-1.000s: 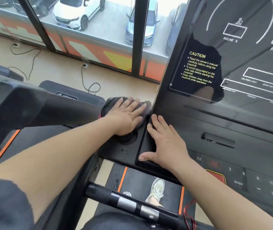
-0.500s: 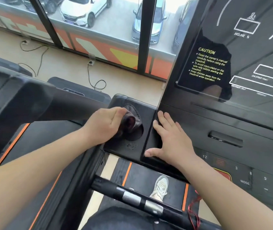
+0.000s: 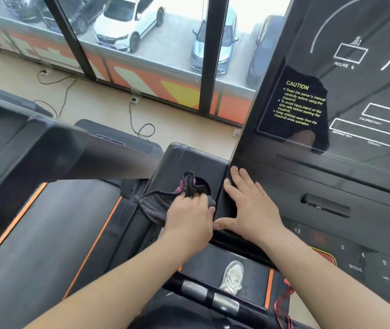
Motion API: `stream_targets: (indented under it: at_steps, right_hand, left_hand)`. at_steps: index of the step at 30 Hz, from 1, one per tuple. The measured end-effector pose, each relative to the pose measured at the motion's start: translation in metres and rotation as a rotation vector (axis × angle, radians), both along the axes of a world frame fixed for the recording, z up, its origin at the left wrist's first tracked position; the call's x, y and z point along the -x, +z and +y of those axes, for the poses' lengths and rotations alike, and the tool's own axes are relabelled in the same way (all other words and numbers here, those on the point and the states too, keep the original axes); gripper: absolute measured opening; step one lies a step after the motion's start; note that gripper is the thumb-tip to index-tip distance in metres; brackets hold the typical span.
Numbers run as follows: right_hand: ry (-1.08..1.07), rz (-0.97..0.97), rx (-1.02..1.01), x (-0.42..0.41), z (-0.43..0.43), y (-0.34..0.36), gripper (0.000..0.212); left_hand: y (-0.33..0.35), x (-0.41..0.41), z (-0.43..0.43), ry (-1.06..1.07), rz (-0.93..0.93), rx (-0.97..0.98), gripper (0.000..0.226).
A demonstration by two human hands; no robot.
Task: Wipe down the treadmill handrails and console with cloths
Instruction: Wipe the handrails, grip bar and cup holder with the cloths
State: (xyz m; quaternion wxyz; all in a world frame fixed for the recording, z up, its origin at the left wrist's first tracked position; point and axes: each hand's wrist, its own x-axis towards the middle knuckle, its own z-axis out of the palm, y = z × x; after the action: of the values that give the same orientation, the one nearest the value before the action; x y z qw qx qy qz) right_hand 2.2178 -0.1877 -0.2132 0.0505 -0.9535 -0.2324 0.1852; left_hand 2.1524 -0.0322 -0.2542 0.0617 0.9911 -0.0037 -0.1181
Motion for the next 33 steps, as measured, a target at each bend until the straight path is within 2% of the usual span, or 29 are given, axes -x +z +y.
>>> stream_targets:
  at_steps: [1,3,5,7,10,16,20,23,29,33]
  right_hand:
    - [0.009,0.003,0.006,0.000,0.001,0.001,0.116]
    - [0.014,0.007,0.001,0.001,0.000,0.000,0.116]
    - [0.005,0.003,-0.010,0.000,0.000,0.000,0.116]
    - [0.012,0.006,-0.009,-0.001,0.000,0.000,0.114]
    - [0.025,0.004,0.001,-0.002,0.000,-0.002,0.117]
    - [0.038,0.006,0.006,-0.002,-0.001,-0.002,0.119]
    - [0.028,0.007,-0.005,-0.001,-0.002,-0.004,0.118]
    - [0.034,-0.002,0.003,-0.001,-0.003,-0.005,0.117]
    - [0.047,0.000,0.012,-0.002,-0.002,-0.006,0.117]
    - [0.037,-0.006,-0.003,-0.001,-0.004,-0.008,0.117]
  left_hand:
    - [0.007,0.000,-0.007,0.088,0.003,0.069,0.050]
    - [0.021,-0.011,-0.013,0.318,0.006,0.328,0.044]
    - [0.024,-0.030,-0.016,0.403,0.104,0.444,0.041]
    - [0.018,-0.027,-0.019,0.273,0.115,0.362,0.044]
    - [-0.010,0.012,-0.005,0.011,-0.047,0.243,0.060]
    - [-0.025,0.044,0.074,-0.281,-0.066,0.115,0.055]
    - [-0.009,0.032,0.075,-0.201,-0.116,0.115,0.055]
    - [-0.020,0.038,0.041,-0.172,-0.051,0.021,0.069]
    - [-0.019,-0.006,0.038,-0.118,-0.009,-0.011,0.064]
    - [-0.029,0.001,0.013,0.031,-0.110,0.055,0.061]
